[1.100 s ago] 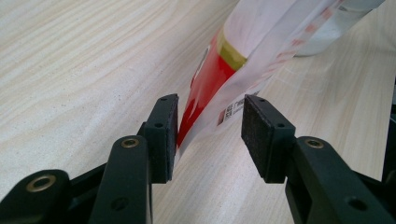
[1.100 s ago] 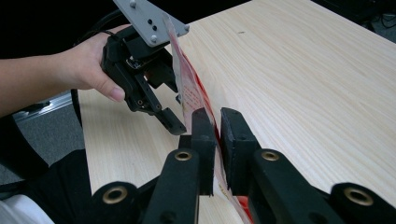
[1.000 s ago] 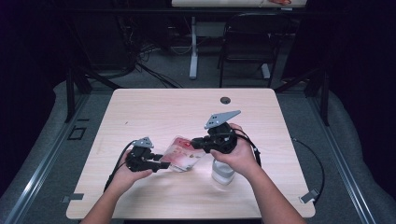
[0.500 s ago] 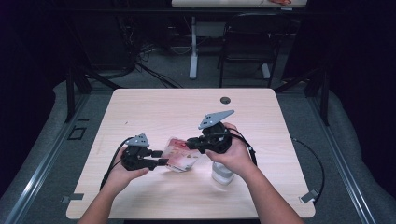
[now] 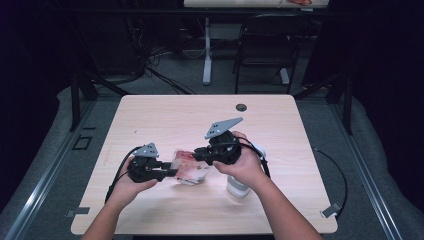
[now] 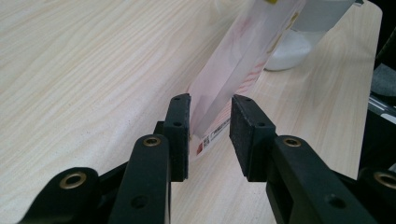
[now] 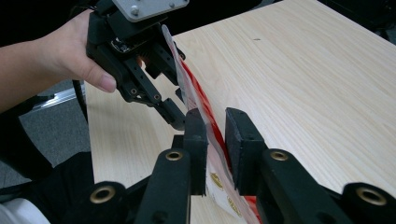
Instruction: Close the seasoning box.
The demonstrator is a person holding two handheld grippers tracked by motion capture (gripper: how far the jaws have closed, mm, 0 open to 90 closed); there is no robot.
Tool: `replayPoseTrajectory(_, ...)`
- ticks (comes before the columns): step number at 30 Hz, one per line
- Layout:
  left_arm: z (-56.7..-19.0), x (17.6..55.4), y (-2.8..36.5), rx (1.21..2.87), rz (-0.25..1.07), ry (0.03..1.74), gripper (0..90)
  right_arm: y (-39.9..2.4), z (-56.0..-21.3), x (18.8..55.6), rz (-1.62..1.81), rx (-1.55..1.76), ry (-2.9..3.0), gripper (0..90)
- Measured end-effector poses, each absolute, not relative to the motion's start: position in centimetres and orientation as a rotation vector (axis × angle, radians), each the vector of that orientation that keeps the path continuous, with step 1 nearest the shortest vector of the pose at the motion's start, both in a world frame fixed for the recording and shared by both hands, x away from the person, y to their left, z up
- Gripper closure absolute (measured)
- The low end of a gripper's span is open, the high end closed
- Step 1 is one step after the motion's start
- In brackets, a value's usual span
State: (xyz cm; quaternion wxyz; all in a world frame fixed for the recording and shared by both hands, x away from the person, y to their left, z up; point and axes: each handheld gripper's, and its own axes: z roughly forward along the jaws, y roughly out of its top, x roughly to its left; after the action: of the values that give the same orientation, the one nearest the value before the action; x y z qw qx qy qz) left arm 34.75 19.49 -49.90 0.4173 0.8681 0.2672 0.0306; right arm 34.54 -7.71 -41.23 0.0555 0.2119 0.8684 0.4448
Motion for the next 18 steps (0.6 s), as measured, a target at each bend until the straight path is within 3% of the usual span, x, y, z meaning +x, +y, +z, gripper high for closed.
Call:
replayPoseTrajectory(9, -49.9, 34.8, 20.3, 2.155, 0.045, 0.682, 68.2, -7.7, -40.6, 34.5, 1.467, 0.656, 2.616, 73.4)
replayPoseTrajectory(18, -49.0, 34.9, 22.1, 2.102, 0.048, 0.720, 59.4, -7.8, -39.6, 33.9, 1.488, 0.635, 2.579, 69.9)
